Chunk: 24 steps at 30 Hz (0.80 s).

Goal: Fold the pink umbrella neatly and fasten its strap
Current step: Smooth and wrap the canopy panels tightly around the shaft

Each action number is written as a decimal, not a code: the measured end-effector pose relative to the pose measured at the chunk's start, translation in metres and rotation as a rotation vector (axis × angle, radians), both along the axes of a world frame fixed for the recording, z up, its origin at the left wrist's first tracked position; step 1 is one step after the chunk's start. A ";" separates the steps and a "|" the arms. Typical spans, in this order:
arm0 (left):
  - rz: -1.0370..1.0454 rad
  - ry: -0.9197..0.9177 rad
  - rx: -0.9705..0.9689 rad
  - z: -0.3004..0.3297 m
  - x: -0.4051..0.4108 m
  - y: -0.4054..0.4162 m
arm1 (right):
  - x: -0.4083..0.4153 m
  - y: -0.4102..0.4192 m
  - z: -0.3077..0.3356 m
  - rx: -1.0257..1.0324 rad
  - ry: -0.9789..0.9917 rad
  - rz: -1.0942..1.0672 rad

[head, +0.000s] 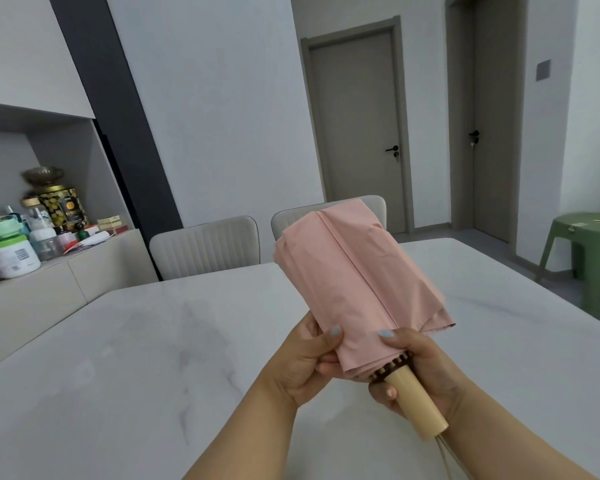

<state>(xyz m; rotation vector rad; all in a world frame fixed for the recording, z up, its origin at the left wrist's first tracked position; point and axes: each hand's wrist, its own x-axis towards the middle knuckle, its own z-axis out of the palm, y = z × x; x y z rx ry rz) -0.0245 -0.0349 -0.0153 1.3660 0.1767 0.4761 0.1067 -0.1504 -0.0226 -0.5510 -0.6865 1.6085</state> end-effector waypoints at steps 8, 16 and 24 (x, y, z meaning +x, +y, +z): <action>-0.056 0.030 0.061 -0.003 -0.004 0.021 | -0.002 0.000 0.000 -0.033 -0.020 0.016; 0.257 0.194 -0.040 -0.008 -0.006 0.028 | -0.004 0.001 0.001 -0.072 -0.510 -0.453; 0.849 0.047 0.297 0.074 0.004 0.030 | -0.006 0.001 0.005 -0.143 -0.655 -0.562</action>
